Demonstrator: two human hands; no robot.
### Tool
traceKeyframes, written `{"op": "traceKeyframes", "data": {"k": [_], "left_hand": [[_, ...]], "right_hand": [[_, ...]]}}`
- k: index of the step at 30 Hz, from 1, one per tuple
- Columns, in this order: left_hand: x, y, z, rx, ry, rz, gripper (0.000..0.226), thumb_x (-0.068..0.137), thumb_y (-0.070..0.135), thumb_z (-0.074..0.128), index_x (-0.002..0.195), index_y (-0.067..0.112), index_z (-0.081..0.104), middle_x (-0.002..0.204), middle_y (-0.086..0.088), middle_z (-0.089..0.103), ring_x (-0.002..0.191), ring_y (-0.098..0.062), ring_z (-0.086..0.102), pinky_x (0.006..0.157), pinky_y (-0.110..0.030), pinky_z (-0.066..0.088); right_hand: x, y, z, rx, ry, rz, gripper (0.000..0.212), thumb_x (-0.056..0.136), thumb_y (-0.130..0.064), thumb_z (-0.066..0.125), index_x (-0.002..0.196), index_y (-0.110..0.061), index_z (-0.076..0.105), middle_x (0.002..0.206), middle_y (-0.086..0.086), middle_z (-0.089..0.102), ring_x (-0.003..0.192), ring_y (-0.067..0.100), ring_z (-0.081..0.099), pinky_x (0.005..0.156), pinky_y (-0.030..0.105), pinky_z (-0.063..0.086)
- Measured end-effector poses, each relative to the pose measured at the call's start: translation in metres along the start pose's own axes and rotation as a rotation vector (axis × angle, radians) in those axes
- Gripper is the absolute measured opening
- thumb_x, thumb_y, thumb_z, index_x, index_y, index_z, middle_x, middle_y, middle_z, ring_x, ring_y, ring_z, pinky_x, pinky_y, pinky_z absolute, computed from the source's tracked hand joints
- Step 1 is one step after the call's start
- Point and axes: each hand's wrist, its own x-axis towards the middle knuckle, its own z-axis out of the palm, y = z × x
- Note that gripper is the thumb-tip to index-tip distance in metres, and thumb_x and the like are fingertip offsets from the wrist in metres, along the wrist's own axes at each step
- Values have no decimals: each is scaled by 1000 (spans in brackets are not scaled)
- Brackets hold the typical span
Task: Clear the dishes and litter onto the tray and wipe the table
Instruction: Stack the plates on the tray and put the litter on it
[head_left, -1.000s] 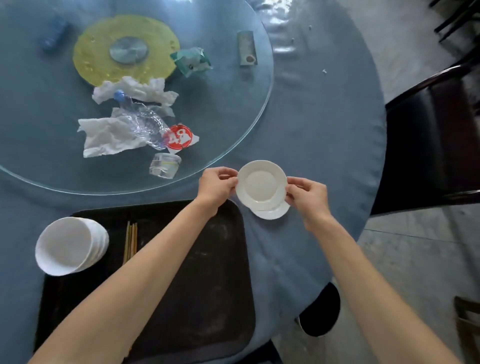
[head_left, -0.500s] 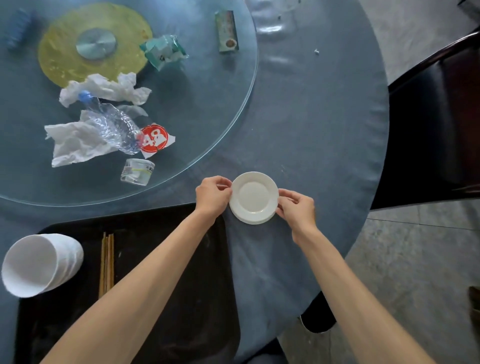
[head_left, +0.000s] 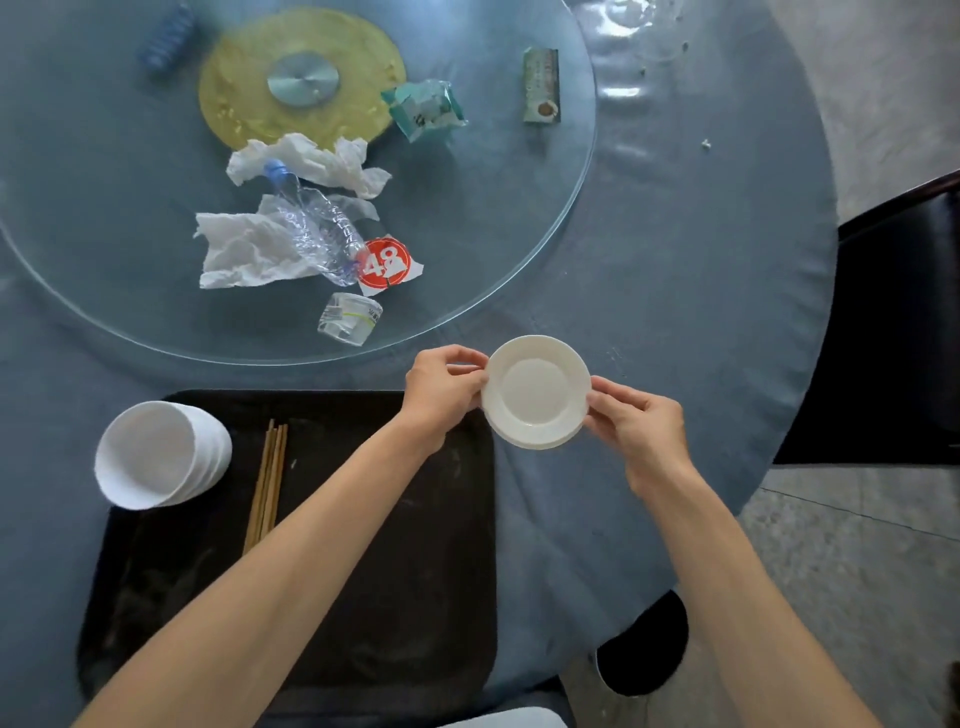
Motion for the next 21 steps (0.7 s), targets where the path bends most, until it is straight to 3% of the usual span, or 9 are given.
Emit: {"op": "traceKeyframes", "data": {"k": [7,11,17,21], "left_hand": [[-68,-21,-88,-171,117,16,16,90,2,73,101,12,75,97,-4,77,94,-14,73,78,-25,62],[-108,-60,-144,-256,206,-29,16,90,3,73,100,15,76,98,-3,77,96,-14,73,80,-26,62],[-155,-136,-214,-300,422,-135,20,90,5,72,95,24,76,97,2,76,98,-15,71,86,-35,62],[-169,-175,-254,-347,499,-206,18,91,8,71,95,25,75,98,3,75,102,-16,70,92,-40,59]], "right_hand": [[-57,6,58,-95,-172,-37,16,91,1,74,104,-7,79,98,10,81,91,22,78,79,26,63],[-94,33,101,-194,-260,1,18,92,-2,75,109,-6,79,101,8,81,96,20,78,79,24,63],[-145,93,178,-427,-313,52,18,91,-9,77,108,-13,80,105,3,79,99,19,75,90,39,63],[-168,134,225,-549,-343,47,17,94,-14,75,110,-16,80,101,-2,77,98,18,74,89,38,63]]}}
